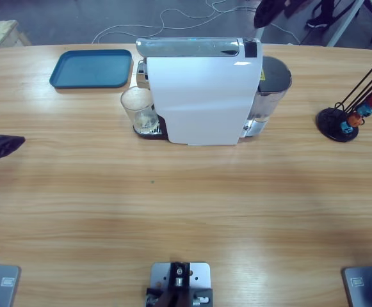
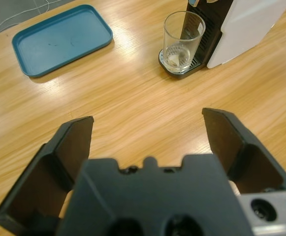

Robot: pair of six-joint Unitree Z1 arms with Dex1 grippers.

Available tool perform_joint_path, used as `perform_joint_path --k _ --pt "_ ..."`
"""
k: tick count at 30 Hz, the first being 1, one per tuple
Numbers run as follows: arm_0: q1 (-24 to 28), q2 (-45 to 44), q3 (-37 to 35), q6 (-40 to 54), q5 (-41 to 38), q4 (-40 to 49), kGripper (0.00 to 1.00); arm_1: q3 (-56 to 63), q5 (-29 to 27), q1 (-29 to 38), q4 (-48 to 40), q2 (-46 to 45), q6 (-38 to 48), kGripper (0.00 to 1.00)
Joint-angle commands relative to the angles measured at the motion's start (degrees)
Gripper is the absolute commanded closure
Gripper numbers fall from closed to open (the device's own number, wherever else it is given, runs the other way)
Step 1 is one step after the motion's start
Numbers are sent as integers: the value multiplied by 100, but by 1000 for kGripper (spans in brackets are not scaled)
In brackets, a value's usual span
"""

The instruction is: Pour coffee

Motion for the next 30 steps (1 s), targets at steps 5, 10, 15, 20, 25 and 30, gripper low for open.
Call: perform_joint_path --k 5,10,15,20,25,30 --pt "-4 145 195 -63 72 -43 59 75 70 195 104 353 149 1000" --pt "-4 128 196 -63 72 -34 59 67 61 195 96 428 166 1000" --pt "-4 119 198 -63 72 -34 59 91 111 195 61 557 208 1000" --pt "-4 119 203 -63 72 -34 59 332 125 204 -33 536 280 1000" --pt "-4 128 200 -63 72 -34 59 557 38 204 -149 268 324 1000" --pt "-4 145 195 -63 72 -41 59 -489 -301 204 412 -368 265 830"
